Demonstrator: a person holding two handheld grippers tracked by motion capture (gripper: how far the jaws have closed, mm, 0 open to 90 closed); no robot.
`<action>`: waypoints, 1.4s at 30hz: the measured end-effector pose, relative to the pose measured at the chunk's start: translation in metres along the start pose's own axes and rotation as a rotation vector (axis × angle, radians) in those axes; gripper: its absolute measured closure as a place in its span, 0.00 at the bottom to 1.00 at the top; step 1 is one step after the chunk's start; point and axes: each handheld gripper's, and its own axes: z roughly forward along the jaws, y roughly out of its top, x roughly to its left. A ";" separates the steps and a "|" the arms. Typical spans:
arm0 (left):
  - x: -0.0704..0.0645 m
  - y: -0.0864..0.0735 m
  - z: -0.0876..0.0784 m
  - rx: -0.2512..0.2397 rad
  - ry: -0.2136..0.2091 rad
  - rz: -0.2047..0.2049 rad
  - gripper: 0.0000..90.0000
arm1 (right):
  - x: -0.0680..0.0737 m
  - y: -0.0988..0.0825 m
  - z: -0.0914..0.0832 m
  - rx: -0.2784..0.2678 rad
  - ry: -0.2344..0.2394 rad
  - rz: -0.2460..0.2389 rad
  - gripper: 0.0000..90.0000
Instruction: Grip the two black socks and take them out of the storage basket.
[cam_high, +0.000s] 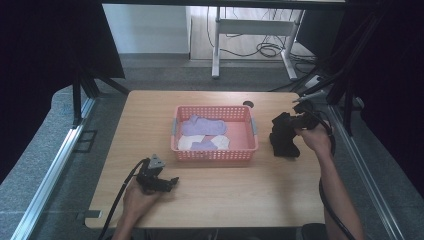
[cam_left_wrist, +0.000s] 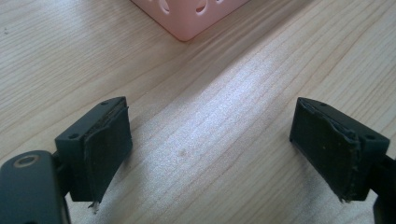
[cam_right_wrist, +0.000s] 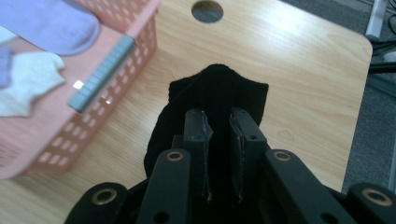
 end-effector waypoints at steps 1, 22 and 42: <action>0.000 0.000 0.000 0.000 0.000 0.000 0.14 | 0.000 -0.003 0.004 0.003 -0.003 0.001 0.87; 0.000 0.000 0.000 -0.005 0.000 -0.001 0.14 | -0.006 -0.052 0.070 0.103 0.002 0.063 0.81; 0.000 0.000 0.000 -0.005 0.000 -0.004 0.14 | -0.001 -0.046 0.061 0.072 0.032 0.051 0.44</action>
